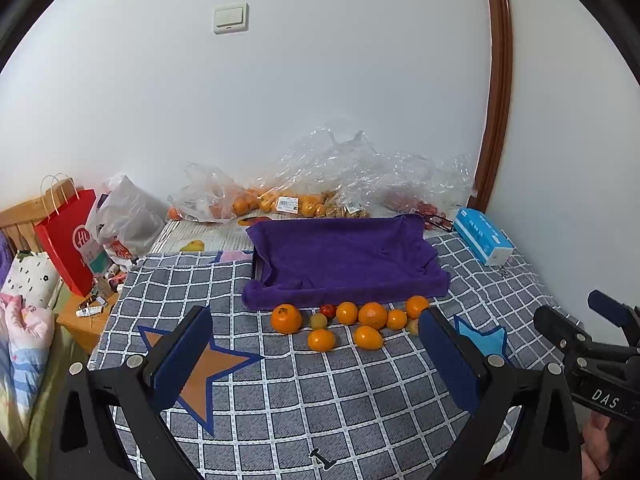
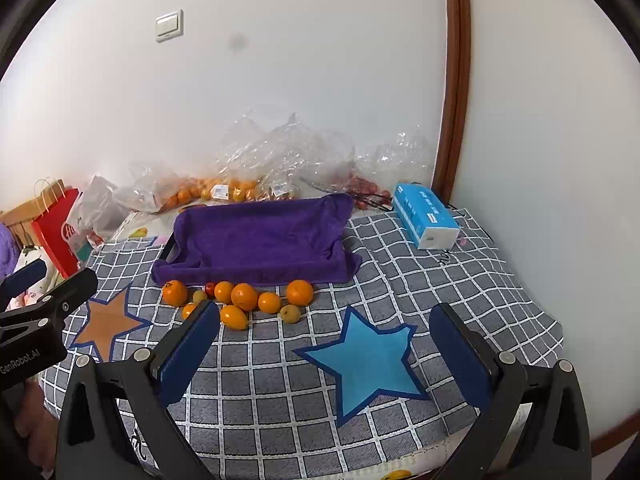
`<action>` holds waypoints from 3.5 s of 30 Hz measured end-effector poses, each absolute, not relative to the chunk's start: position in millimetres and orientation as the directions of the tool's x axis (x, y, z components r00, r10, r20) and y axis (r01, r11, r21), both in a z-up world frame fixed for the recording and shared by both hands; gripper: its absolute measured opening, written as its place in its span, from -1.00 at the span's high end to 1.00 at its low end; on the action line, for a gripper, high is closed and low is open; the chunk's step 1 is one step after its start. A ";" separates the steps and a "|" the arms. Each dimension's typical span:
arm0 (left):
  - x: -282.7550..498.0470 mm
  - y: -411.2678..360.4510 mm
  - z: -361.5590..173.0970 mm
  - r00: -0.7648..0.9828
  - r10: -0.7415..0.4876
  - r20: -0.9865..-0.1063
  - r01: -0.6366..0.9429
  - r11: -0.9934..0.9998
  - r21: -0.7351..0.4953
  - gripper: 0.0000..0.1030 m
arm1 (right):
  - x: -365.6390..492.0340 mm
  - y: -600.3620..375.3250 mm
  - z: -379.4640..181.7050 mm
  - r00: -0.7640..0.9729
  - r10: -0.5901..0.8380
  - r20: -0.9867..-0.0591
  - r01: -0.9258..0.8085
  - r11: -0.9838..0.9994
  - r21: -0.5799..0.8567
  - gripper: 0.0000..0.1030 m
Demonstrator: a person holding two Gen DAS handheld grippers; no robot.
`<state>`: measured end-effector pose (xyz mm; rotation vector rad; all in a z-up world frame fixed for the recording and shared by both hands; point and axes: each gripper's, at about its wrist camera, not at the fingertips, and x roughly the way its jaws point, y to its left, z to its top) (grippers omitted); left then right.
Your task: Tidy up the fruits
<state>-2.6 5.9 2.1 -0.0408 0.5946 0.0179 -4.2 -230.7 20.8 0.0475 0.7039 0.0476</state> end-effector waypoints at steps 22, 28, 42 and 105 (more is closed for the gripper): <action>-5.3 4.0 -2.1 0.830 0.001 -0.557 -0.026 0.999 -0.037 -1.00 | -4.9 -230.3 18.8 0.761 0.075 -0.645 -0.032 0.996 0.078 -1.00; -5.5 4.6 -5.6 0.827 -0.003 -0.562 -0.025 0.999 -0.042 -1.00 | -2.1 -229.0 15.6 0.754 0.082 -0.652 -0.037 0.996 0.082 -1.00; -3.7 8.8 -8.9 0.826 -0.004 -0.564 -0.031 0.998 -0.052 -1.00 | -3.4 -225.8 16.6 0.755 0.086 -0.650 -0.044 0.996 0.081 -1.00; 99.8 52.5 -108.3 0.707 -0.075 -0.703 -0.013 0.993 -0.119 -0.97 | 103.4 -213.7 -94.6 0.655 0.086 -0.751 -0.003 0.994 0.112 -0.93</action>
